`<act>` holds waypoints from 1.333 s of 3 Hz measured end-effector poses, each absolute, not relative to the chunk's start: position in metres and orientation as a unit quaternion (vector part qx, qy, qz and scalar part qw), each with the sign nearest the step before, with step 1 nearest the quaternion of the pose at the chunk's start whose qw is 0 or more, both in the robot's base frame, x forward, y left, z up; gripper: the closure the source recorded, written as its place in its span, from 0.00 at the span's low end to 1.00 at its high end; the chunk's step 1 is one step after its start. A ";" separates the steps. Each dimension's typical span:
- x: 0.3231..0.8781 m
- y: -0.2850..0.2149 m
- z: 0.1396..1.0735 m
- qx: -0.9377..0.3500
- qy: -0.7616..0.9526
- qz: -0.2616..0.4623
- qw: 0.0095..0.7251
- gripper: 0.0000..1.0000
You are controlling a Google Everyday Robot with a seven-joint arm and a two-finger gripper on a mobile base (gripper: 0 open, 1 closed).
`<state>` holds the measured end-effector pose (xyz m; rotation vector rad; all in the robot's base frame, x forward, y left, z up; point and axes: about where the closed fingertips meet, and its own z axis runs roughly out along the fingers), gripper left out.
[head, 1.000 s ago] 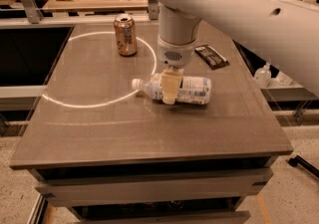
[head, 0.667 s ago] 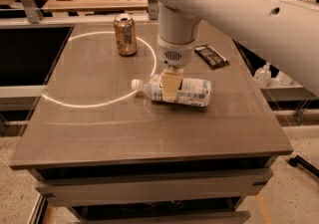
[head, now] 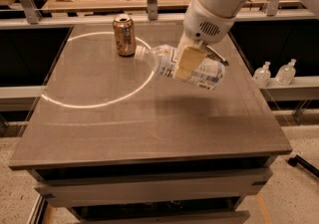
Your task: Place blue plastic bottle upright
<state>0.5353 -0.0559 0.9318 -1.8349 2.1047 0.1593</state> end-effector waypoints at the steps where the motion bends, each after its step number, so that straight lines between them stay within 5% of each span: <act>1: 0.538 -0.075 0.956 -0.647 0.708 0.107 0.263 1.00; 4: 0.513 -0.109 0.977 -0.557 0.578 0.366 0.472 1.00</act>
Offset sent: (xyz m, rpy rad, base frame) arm -0.0405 -0.0670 0.0955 1.0251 -0.1186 0.1965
